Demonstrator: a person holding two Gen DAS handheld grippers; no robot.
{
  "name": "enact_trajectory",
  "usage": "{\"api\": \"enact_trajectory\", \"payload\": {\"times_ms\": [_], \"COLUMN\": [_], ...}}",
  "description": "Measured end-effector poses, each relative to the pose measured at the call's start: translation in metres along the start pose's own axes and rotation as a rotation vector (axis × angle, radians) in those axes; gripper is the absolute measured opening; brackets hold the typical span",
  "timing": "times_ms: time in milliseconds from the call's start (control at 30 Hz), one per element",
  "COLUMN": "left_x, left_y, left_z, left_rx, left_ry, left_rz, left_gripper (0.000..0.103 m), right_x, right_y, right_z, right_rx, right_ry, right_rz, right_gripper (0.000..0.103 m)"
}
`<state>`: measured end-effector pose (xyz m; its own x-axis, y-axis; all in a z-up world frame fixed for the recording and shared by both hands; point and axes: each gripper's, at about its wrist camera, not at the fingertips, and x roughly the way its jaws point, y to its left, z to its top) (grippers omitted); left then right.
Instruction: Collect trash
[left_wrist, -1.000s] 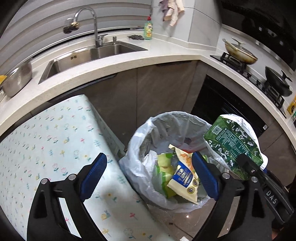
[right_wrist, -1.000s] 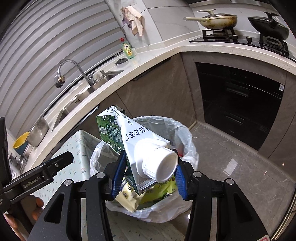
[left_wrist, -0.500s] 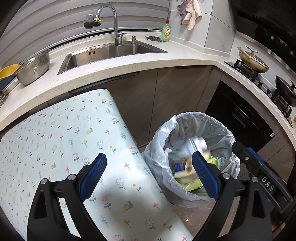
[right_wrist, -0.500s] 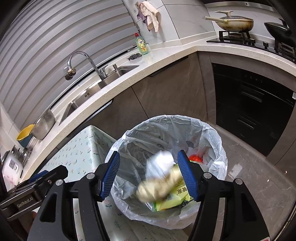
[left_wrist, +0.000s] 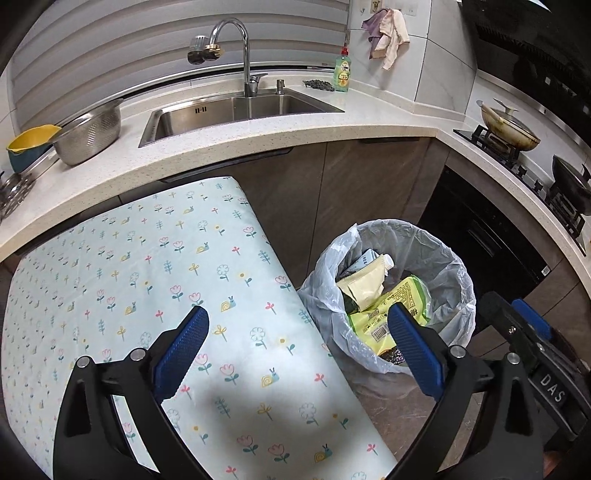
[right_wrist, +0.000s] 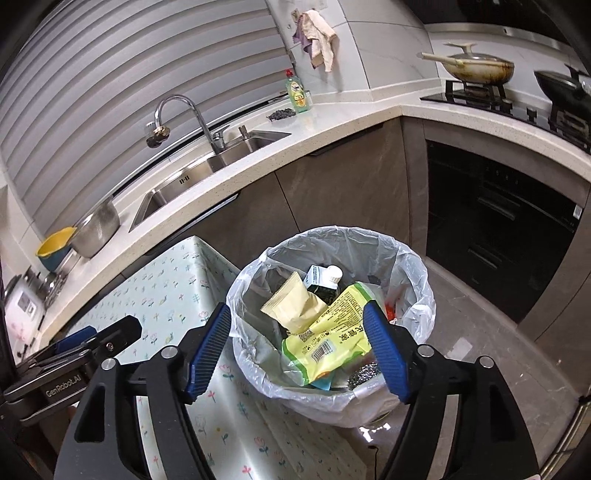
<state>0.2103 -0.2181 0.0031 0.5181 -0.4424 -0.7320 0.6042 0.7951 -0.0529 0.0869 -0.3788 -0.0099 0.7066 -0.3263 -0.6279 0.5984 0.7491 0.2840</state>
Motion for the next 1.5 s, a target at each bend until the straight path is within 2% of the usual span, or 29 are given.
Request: {"api": "enact_trajectory", "payload": {"times_ms": [133,267,700,833,1167,1500], "left_x": [-0.01,-0.019,-0.037,-0.041,-0.051,-0.058], "left_y": [0.0,0.001,-0.005,-0.005,-0.001,-0.001], "left_z": [-0.004,-0.009,-0.032,-0.037,-0.053,-0.063], "left_rx": [-0.001,-0.006,0.02,0.019,0.005,0.005], "left_ry": [-0.008,-0.009,-0.006,-0.01,-0.009,-0.011], "left_rz": [0.015,0.024,0.048,0.057,0.087,0.113], "left_gripper": [0.095,0.096,0.096,0.096,0.096,0.096], "right_x": [-0.014,-0.026,-0.049,-0.055,-0.061,-0.067], "right_y": [0.008,0.012,0.017,0.018,0.018,0.022], "right_z": [-0.002,-0.005,-0.023,-0.028,-0.041,-0.048], "right_rx": [-0.04,-0.065,-0.139,-0.157,-0.186,-0.202], "right_ry": [-0.009,-0.01,0.023,0.02,0.059,0.046], "right_rz": [-0.012,-0.03,-0.075,-0.086,-0.081,-0.075], "right_gripper": [0.076,0.083,0.087,0.096,0.096,0.096]}}
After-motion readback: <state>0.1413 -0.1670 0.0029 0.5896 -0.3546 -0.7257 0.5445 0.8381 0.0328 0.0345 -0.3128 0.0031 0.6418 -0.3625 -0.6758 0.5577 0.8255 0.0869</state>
